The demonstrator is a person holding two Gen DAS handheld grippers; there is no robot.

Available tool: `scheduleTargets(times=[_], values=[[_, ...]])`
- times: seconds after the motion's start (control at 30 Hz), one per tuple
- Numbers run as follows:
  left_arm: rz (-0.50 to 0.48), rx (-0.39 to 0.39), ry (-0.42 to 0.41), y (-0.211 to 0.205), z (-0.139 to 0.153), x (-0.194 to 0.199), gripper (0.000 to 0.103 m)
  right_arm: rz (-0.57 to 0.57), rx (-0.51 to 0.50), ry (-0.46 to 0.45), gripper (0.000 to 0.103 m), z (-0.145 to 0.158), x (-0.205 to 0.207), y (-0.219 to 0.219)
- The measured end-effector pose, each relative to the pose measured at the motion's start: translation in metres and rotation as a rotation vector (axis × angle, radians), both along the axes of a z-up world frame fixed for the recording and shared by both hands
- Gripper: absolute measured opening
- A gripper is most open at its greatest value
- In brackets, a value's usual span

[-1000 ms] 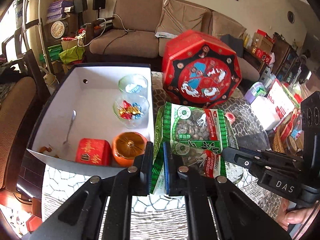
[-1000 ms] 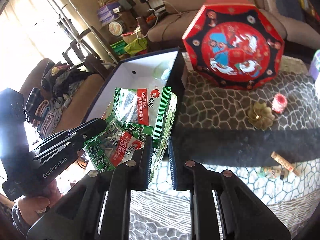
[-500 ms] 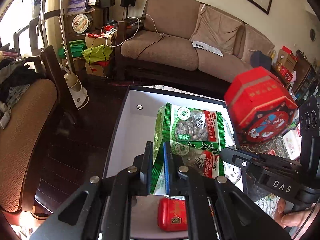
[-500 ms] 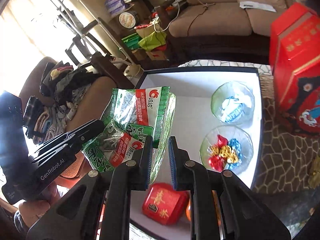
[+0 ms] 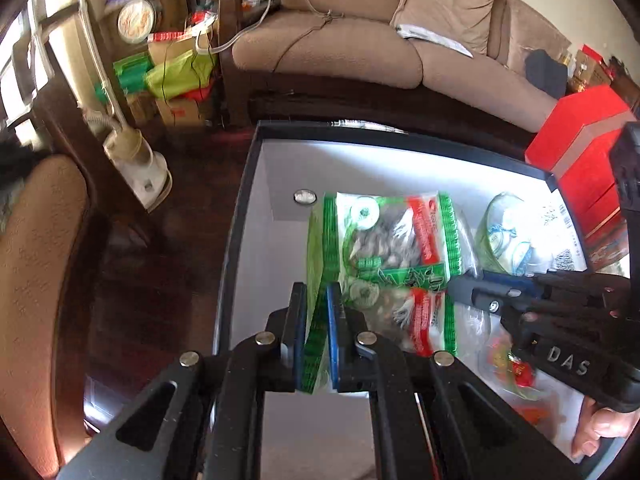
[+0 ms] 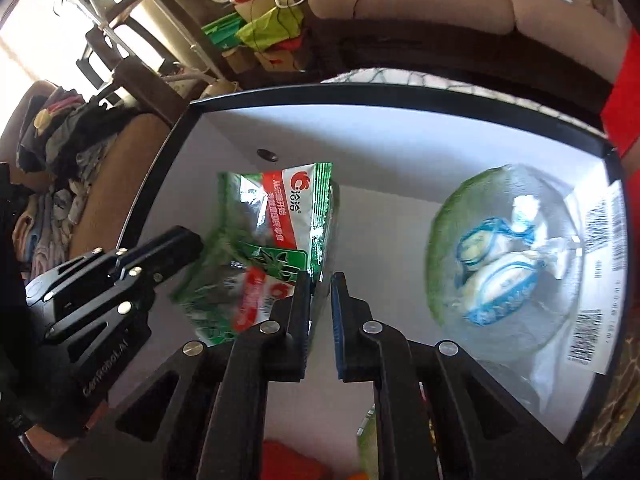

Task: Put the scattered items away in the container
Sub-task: 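Carry the green packets into the white box and open both tools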

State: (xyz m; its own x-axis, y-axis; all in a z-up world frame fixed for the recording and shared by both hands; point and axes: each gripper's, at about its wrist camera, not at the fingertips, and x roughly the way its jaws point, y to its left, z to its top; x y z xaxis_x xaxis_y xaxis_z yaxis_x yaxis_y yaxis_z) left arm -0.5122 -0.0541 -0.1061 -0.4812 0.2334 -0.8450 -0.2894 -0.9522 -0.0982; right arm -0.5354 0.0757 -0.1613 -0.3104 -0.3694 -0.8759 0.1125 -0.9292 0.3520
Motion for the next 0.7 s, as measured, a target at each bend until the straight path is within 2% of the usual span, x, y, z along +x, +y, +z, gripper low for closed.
scheduleTargets(times=[0.03, 0.1, 0.17, 0.27, 0.37, 0.47, 0.53, 0.63, 0.7], values=[[-0.017, 0.019, -0.023, 0.007, 0.0, 0.0, 0.0, -0.006, 0.042, -0.004, 0.009, -0.001, 0.0, -0.007], [0.003, -0.054, -0.007, 0.02, -0.001, 0.002, 0.0, -0.019, 0.143, -0.033, 0.001, -0.005, -0.002, -0.016], [0.009, -0.087, 0.006, 0.026, -0.004, 0.004, 0.0, -0.005, 0.257, -0.019, 0.0, -0.004, 0.001, -0.024], [0.005, -0.067, -0.011, 0.028, -0.007, 0.011, 0.0, -0.001, 0.238, 0.0, 0.001, 0.007, 0.009, -0.029], [-0.009, -0.054, 0.006, 0.033, -0.004, 0.023, 0.0, 0.02, 0.237, 0.038, 0.005, 0.023, 0.017, -0.039], [-0.029, -0.072, 0.031, 0.036, 0.001, 0.035, 0.0, 0.033, 0.212, 0.065, 0.007, 0.039, 0.025, -0.05], [-0.037, -0.077, 0.049, 0.037, 0.007, 0.043, 0.0, 0.042, 0.207, 0.086, 0.007, 0.049, 0.032, -0.056], [-0.032, -0.042, 0.066, 0.028, 0.019, 0.05, 0.0, 0.049, 0.186, 0.106, 0.012, 0.066, 0.046, -0.06], [-0.044, -0.026, 0.077, 0.024, 0.026, 0.056, 0.003, 0.056, 0.183, 0.113, 0.012, 0.074, 0.057, -0.053]])
